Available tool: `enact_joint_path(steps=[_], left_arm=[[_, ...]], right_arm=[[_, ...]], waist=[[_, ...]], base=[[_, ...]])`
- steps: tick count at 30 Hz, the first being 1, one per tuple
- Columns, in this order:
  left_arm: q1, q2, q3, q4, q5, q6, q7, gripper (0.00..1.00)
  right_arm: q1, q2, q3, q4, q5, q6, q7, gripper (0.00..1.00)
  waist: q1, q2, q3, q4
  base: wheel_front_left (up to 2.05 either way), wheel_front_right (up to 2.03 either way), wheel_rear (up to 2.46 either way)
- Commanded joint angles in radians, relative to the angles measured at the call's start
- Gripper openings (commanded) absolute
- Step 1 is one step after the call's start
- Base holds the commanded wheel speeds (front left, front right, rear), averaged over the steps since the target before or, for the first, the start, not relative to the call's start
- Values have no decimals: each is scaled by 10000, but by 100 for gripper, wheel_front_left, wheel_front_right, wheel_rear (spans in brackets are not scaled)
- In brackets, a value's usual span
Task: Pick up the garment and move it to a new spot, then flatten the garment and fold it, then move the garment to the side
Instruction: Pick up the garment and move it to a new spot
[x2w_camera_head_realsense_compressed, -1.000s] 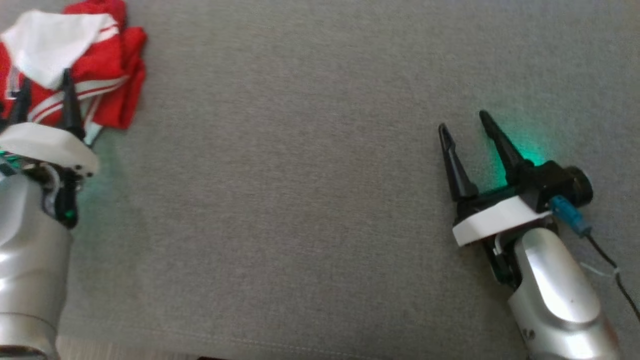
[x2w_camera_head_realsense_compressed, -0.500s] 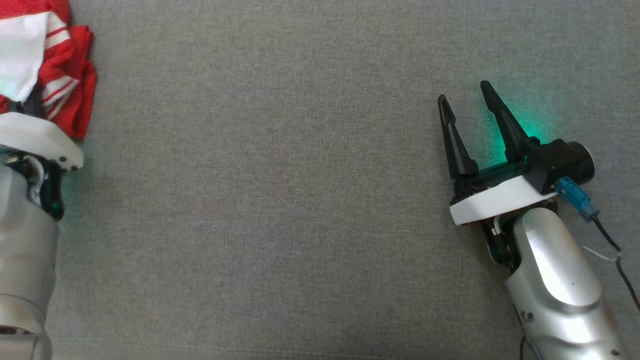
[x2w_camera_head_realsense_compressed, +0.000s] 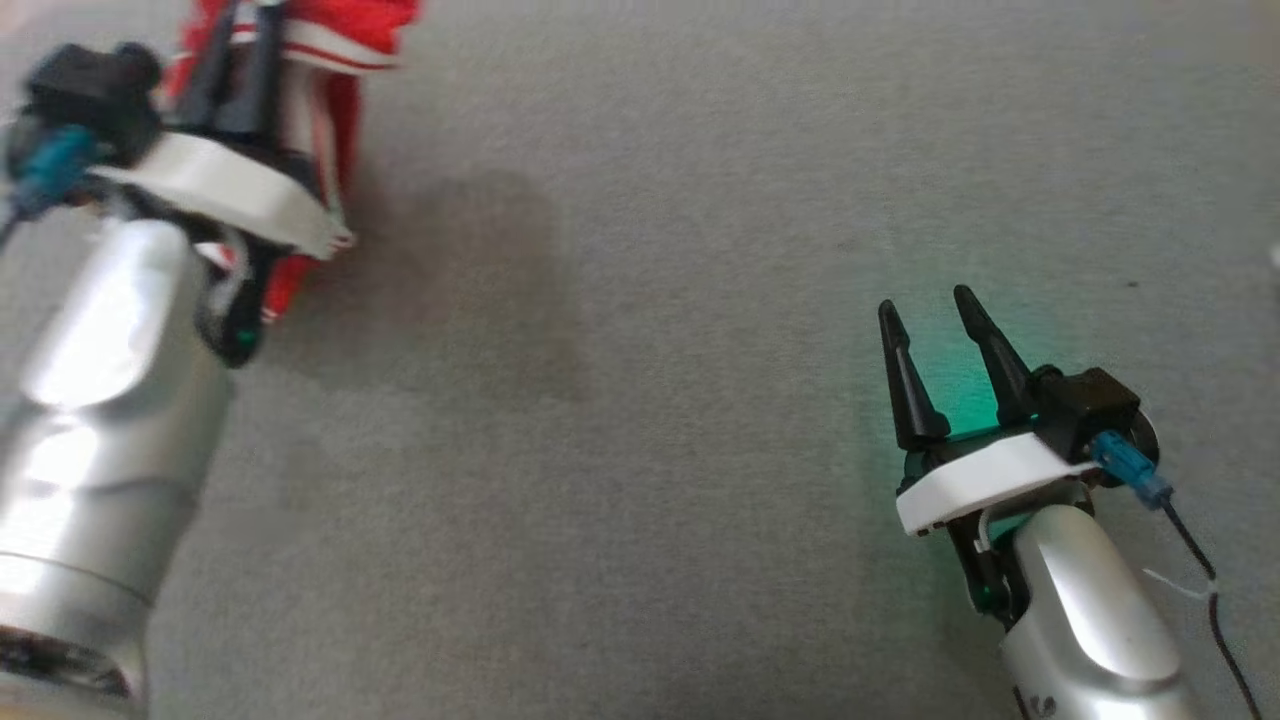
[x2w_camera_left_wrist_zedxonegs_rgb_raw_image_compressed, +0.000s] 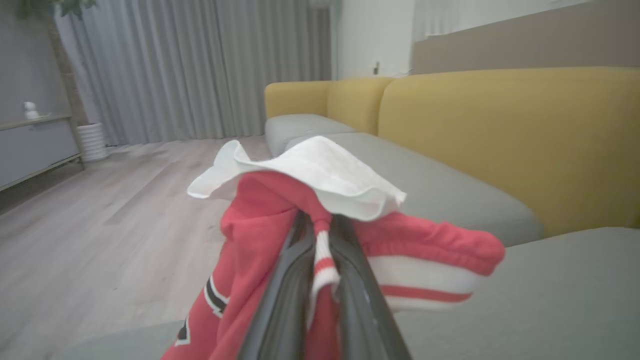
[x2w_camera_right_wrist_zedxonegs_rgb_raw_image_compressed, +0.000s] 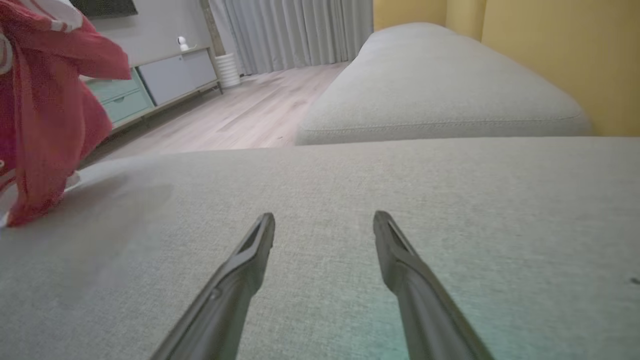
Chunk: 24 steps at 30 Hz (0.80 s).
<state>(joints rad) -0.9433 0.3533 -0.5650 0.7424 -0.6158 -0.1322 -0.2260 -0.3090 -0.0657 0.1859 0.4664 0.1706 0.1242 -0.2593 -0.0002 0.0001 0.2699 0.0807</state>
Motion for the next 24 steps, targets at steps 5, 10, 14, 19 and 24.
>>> enact_joint_path(steps=[5, 10, 14, 19, 24], left_arm=[[-87, -794, -992, -1252, -414, 16, -188, 0], [326, -1748, -1713, -1277, -574, 16, -278, 0], [902, -2437, -2170, -686, -692, 16, -336, 82], [1744, -2726, -1616, -322, -651, 38, -353, 100], [3059, -2770, 56, -779, 57, 421, -355, 100]], right_arm=[[184, 151, 386, -305, 548, 65, -24, 100], [200, 152, 539, -289, 701, 65, -24, 100], [185, 153, 624, -258, 813, 65, -24, 100], [191, 153, 523, -230, 888, 65, -24, 100], [346, 154, 240, -202, 814, 65, -24, 100]], waist=[[2, -1, -595, -1193], [2, -1, -644, -1824], [2, -1, -672, -2266], [2, -1, -769, -2364], [2, -1, -1064, -2072]], base=[[0, 0, 0], [0, 0, 0], [0, 0, 0], [0, 0, 0], [0, 0, 0]])
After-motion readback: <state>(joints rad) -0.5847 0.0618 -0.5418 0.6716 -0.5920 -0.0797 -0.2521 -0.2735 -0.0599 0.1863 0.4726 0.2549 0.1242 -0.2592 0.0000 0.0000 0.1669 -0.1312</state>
